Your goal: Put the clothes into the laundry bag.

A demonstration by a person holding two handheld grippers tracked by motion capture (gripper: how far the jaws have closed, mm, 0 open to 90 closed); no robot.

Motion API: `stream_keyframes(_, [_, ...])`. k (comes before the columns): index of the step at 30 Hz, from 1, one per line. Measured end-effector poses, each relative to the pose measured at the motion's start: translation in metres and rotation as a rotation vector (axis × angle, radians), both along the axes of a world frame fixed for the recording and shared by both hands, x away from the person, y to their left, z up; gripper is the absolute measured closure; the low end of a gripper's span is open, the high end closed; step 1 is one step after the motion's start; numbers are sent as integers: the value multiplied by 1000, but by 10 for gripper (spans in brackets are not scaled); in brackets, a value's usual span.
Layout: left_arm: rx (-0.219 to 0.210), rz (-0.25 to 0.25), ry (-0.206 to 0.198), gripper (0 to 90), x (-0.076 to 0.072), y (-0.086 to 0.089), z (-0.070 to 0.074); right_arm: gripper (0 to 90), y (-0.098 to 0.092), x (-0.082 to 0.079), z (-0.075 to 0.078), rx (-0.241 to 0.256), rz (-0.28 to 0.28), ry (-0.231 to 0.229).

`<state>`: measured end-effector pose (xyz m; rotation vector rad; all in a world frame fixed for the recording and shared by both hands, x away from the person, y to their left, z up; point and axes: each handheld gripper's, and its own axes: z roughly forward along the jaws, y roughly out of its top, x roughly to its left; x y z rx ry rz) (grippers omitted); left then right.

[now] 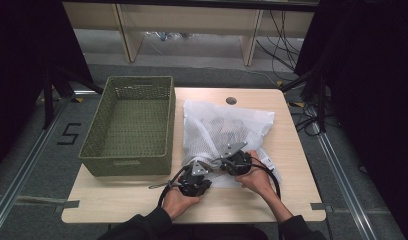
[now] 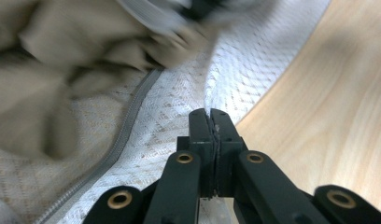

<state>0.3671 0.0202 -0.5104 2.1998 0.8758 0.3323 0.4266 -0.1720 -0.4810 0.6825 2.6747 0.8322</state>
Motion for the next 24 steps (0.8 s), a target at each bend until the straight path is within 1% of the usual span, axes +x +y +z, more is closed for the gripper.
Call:
stream_keyframes(1, [-13, -4, 15, 886, -1, 0, -1, 895, 1, 4, 0, -7, -2, -16])
stream_keyframes(2, [-66, -16, 72, 887, -4, -2, -2, 896, 3, 10, -1, -12, -25, -26])
stream_keyframes(3, [25, 36, -19, 887, -3, 3, 1, 895, 4, 15, -2, -18, -29, -61])
stream_keyframes(4, [25, 29, -20, 887, -2, 4, 0, 895, 5, 18, -3, -15, -42, -57])
stream_keyframes(5, [-23, -54, 30, 888, -2, 3, -1, 895, 6, 22, -3, -12, -53, -60])
stream_keyframes(6, [-66, -29, 78, 888, -6, 1, -1, 896, 6, 27, -4, -15, -61, -77])
stream_keyframes(7, [-72, -37, 85, 888, -7, 2, -1, 895, 7, 31, -4, -20, -66, -80])
stream_keyframes(8, [-65, -37, 81, 888, -7, 3, -1, 895, 7, 35, -3, -23, -75, -91])
stream_keyframes(9, [-64, -32, 80, 888, -8, 3, -1, 895, 7, 39, -3, -14, -102, -83])
stream_keyframes(10, [-53, -47, 83, 888, -8, 3, 0, 895, 7, 43, -4, -19, -106, -82])
stream_keyframes(13, [-55, -50, 82, 887, -8, 3, -1, 896, 10, 55, -5, -41, -120, -112])
stream_keyframes(14, [-53, -52, 82, 887, -8, 3, 0, 895, 10, 59, -6, -35, -124, -111])
stream_keyframes(15, [-51, -54, 81, 887, -8, 3, 0, 896, 10, 64, -7, -43, -126, -126])
stream_keyframes(16, [-51, -58, 78, 887, -7, 3, 0, 895, 10, 67, -7, -48, -137, -126])
stream_keyframes(17, [-49, -48, 79, 887, -8, 3, -1, 895, 9, 68, -7, -39, -131, -115])
stream_keyframes(18, [-50, -48, 79, 886, -8, 3, -1, 895, 9, 68, -6, -42, -121, -120])
stream_keyframes(19, [-49, -60, 81, 886, -8, 4, 0, 895, 8, 64, -4, -50, -110, -123])
stream_keyframes(20, [-41, -55, 75, 885, -7, 5, 0, 895, 6, 59, -1, -54, -93, -119])
stream_keyframes(21, [-45, -60, 79, 885, -8, 6, 0, 895, 5, 55, 1, -58, -87, -114])
stream_keyframes(22, [-53, -44, 85, 885, -8, 6, -1, 895, 2, 49, 6, -55, -77, -104])
stream_keyframes(23, [-44, -49, 80, 884, -8, 7, 0, 895, -3, 43, 10, -40, -61, -106])
stream_keyframes(24, [-45, -58, 74, 884, -8, 8, 1, 895, -5, 38, 12, -30, -52, -98])
